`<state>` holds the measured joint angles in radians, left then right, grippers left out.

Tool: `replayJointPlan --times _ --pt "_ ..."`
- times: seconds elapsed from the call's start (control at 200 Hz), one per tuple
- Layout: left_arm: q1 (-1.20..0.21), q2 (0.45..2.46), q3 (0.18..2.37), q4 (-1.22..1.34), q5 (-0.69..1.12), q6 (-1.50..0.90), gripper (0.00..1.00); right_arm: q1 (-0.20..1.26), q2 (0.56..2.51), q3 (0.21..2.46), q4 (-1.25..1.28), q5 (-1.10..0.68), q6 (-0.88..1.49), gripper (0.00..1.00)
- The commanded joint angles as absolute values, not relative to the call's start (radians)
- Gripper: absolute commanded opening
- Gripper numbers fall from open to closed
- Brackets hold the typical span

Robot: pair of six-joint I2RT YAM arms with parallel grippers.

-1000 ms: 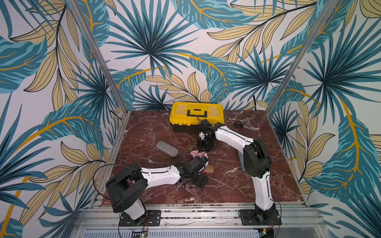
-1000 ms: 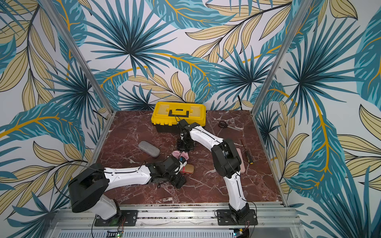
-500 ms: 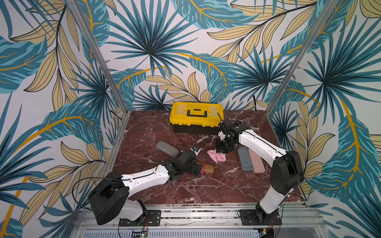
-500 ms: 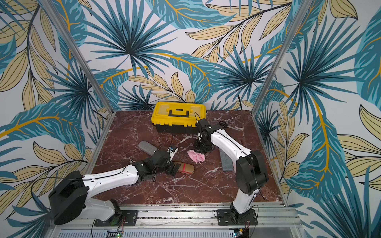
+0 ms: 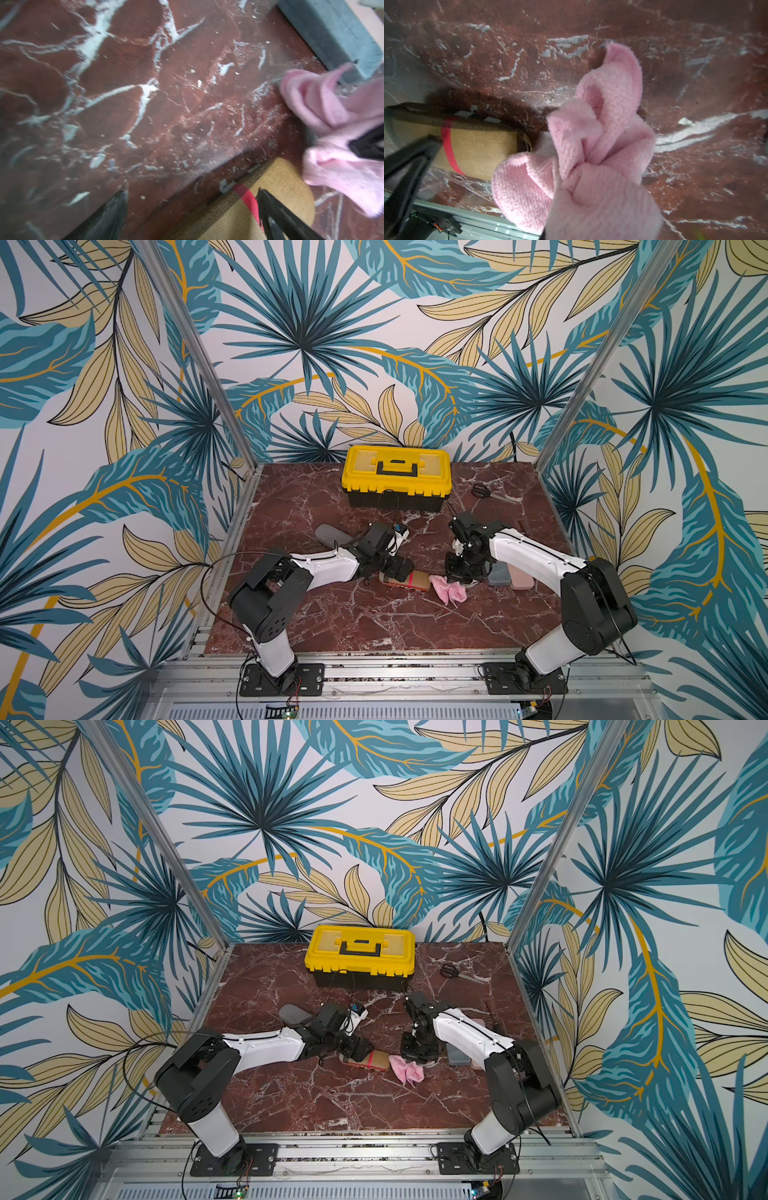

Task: Wipe the eyeglass case
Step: Adjust the eyeglass case at the center of the board, then wipe the dirt from the eyeglass case.

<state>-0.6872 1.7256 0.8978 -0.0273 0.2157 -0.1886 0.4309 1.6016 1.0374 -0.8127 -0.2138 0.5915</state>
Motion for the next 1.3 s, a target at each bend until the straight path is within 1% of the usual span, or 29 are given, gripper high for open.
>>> replayJointPlan --times 0.0,0.3,0.486,0.646,0.791,1.012,1.067,1.117,1.227,1.292 --pt "-0.689 1.656 0.820 0.009 0.271 -0.224 1.00 0.433 1.654 1.054 -0.745 -0.238 0.614 0.00" --pt "-0.694 1.520 0.670 0.043 0.290 -0.292 1.00 0.430 1.752 1.162 -0.769 -0.232 0.572 0.00" --pt "-0.725 1.463 0.643 0.007 0.224 -0.270 1.00 0.431 1.768 1.187 -0.781 -0.233 0.562 0.00" --pt "-0.807 1.497 0.658 -0.022 0.101 -0.198 1.00 0.431 1.770 1.190 -0.781 -0.234 0.562 0.00" --pt "-0.830 1.546 0.688 -0.072 -0.002 -0.147 1.00 0.431 1.767 1.190 -0.782 -0.233 0.560 0.00" --pt "-0.852 1.545 0.688 -0.067 -0.046 -0.122 1.00 0.431 1.766 1.204 -0.793 -0.221 0.553 0.00" --pt "-0.859 1.540 0.677 -0.047 -0.044 -0.115 0.98 0.430 1.758 1.215 -0.809 -0.204 0.548 0.00" --pt "-0.862 1.536 0.664 -0.023 -0.030 -0.108 0.93 0.431 1.741 1.226 -0.823 -0.178 0.544 0.00" --pt "-0.863 1.536 0.651 0.015 0.004 -0.096 0.80 0.434 1.686 1.258 -0.884 -0.151 0.524 0.00" --pt "-0.863 1.541 0.649 0.043 0.016 -0.098 0.79 0.440 1.671 1.263 -0.913 -0.157 0.519 0.00"
